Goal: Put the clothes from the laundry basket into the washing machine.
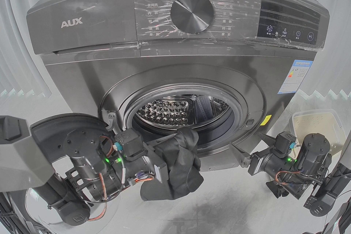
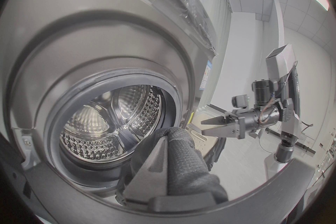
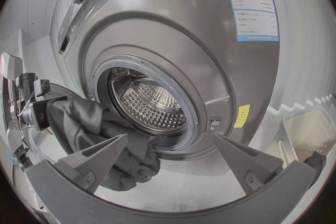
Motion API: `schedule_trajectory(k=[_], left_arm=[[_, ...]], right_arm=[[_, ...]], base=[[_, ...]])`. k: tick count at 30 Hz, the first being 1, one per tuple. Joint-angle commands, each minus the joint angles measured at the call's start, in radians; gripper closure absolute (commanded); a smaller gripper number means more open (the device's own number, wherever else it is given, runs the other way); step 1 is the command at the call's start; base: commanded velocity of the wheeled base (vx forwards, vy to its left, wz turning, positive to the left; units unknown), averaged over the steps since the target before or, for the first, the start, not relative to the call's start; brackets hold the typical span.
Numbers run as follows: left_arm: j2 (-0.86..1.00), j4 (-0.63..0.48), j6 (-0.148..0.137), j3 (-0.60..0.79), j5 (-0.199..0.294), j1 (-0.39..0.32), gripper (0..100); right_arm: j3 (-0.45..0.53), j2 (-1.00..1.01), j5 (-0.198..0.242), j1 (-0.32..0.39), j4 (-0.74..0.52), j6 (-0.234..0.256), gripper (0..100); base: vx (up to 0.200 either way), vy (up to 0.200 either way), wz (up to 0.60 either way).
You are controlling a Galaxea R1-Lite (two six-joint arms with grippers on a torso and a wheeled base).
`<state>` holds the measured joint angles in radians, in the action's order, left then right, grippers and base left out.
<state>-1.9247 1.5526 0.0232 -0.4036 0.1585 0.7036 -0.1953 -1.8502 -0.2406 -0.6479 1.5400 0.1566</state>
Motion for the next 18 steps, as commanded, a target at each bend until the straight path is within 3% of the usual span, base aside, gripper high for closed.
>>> schedule_trajectory(k=[1,5,8,9,10,14,18], left_arm=[[-0.116,-0.003,0.015,-0.095,0.003,-0.012,100],[-0.237,-0.005,0.032,-0.215,-0.025,-0.030,100],[-0.307,-0.003,0.064,-0.308,-0.097,-0.027,100],[-0.307,-0.003,0.064,-0.308,-0.097,-0.027,100],[-0.344,-0.005,0.075,-0.389,-0.146,-0.019,100],[-0.399,-0.017,0.075,-0.501,-0.155,-0.019,100],[-0.470,-0.098,0.073,-0.604,-0.154,-0.032,100]], right_arm=[[0.004,0.002,0.001,-0.004,0.000,0.000,0],[0.013,0.019,0.000,-0.045,0.000,0.000,0],[0.016,0.028,-0.002,-0.081,0.000,0.001,0],[0.016,0.028,-0.002,-0.081,0.000,0.001,0],[0.016,0.032,-0.003,-0.092,0.000,0.001,0],[0.016,0.036,-0.003,-0.093,0.000,0.001,0],[0.017,0.042,-0.003,-0.092,0.000,0.003,0]], base=[[0.000,0.000,0.00],[0.000,0.000,0.00],[0.000,0.000,0.00],[0.000,0.000,0.00],[0.000,0.000,0.00],[0.000,0.000,0.00],[0.000,0.000,0.00]])
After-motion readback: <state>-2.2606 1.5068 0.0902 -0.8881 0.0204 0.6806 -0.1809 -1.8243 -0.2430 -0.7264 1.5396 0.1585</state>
